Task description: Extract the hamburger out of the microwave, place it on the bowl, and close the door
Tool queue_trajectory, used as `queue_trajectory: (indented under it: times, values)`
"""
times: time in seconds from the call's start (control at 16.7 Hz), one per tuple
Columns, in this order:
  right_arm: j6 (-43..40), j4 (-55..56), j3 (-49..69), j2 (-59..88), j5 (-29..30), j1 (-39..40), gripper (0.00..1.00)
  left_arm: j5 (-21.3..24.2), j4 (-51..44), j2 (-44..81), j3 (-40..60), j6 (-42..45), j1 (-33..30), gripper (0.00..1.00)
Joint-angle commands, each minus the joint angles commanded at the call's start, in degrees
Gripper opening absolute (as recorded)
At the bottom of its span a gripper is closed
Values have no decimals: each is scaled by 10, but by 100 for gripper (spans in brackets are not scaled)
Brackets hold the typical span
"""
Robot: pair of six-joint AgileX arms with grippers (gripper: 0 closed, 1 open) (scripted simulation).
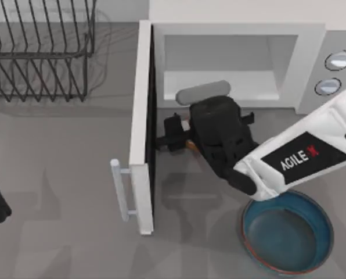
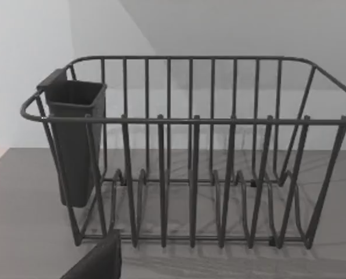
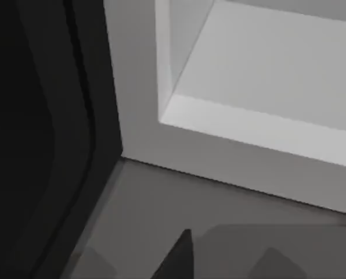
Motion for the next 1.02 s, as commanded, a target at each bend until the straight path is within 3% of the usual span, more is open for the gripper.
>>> queue_trajectory:
  times: [0.36, 0.78, 1.02]
  values:
    - [31, 74, -153, -83, 55, 63, 0, 0, 0, 0, 0, 0, 0, 100]
    - [32, 70, -153, -90, 56, 62, 0, 0, 0, 0, 0, 0, 0, 100]
    - [32, 15, -138, -137, 56, 62, 0, 0, 0, 0, 0, 0, 0, 100]
